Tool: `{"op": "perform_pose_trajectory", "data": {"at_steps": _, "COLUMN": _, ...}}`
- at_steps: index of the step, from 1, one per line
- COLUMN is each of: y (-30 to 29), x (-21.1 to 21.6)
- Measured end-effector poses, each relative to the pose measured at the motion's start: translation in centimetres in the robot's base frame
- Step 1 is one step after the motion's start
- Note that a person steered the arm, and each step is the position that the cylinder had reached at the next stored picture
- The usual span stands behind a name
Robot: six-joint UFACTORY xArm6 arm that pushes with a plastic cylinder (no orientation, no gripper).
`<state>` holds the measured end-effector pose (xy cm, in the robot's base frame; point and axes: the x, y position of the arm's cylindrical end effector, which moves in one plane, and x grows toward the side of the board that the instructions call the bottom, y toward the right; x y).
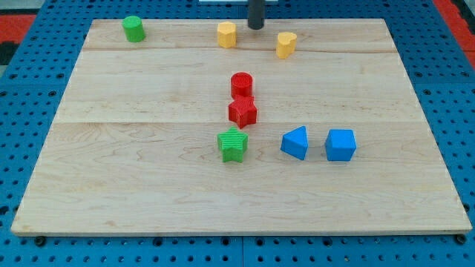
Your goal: Push the yellow heart to the top side of the blue triangle
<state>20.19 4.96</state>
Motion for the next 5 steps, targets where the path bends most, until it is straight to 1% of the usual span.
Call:
{"op": "perform_pose_trajectory", "data": {"at_steps": 1, "y": 4.2, "x": 3.9}}
{"op": "perform_pose_trajectory", "data": {"at_steps": 2, "y": 4.4, "x": 9.8}}
{"op": "perform_pose_trajectory", "data": {"at_steps": 3, "y": 3.2, "x": 13.6}}
{"op": "perform_pose_trajectory", "data": {"at_steps": 4, "y": 3.0, "x": 15.1}}
{"op": "perform_pose_trajectory", "data": {"at_steps": 5, "y": 2.8, "x": 9.7}}
